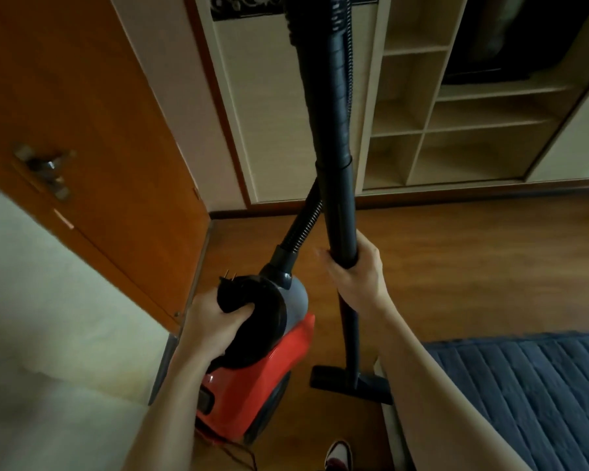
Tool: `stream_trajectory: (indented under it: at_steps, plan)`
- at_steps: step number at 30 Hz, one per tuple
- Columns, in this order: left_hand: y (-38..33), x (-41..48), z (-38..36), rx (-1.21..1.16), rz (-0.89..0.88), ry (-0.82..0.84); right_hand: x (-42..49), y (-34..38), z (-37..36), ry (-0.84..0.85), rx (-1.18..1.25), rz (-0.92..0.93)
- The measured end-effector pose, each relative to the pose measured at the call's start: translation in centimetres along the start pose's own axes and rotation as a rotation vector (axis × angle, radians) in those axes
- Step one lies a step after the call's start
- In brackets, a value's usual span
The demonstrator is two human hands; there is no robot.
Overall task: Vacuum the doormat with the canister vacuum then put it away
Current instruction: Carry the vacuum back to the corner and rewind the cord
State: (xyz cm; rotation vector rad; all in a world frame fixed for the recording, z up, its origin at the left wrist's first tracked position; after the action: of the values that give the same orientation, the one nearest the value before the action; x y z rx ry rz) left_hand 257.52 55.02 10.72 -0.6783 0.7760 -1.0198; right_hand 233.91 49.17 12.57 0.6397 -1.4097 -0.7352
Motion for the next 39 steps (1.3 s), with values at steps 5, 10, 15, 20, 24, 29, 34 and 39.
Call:
stream_trajectory:
  at_steps: [5,10,15,20,24,29,34,39]
  plan:
    - [-4.1,6.5,-1.6,-0.009,-0.028,-0.043,6.3,-4.1,1.1,-0.011,-0.017,0.019]
    - [-6.9,13.3,-3.4,-0.013,-0.028,-0.058,11.1,-8.9,1.8,-0.032,-0.006,0.0]
    - [-8.7,21.3,-5.2,-0.072,-0.012,-0.005,15.8,-14.8,2.9,-0.075,-0.138,-0.042]
    - [-14.0,30.2,-7.4,-0.135,-0.156,0.088,22.9,-20.7,2.9,-0.157,-0.268,-0.068]
    - [-17.7,38.6,-9.0,-0.157,-0.228,0.187,28.8,-24.6,2.2,-0.279,-0.32,-0.077]
    - [-22.2,46.1,-10.6,-0.023,-0.312,0.293,33.8,-28.2,3.8,-0.382,-0.386,-0.099]
    - [-25.7,51.4,-13.8,0.101,-0.342,0.308,36.7,-30.7,7.3,-0.462,-0.43,-0.089]
    - [-29.3,54.3,-18.7,0.118,-0.298,0.379,38.0,-32.1,12.0,-0.531,-0.506,-0.107]
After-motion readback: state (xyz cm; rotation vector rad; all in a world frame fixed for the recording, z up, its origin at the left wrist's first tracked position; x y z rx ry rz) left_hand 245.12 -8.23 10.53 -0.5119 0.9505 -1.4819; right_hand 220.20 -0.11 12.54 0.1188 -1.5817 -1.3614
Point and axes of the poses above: each hand's wrist, its own x-axis towards the middle knuckle, its own z-axis out of the back of the hand, y = z × x, the point moved 5 cm from there along x, towards the middle knuckle, and after that the axes turned 11 degrees about z, right-handed, at the moved point
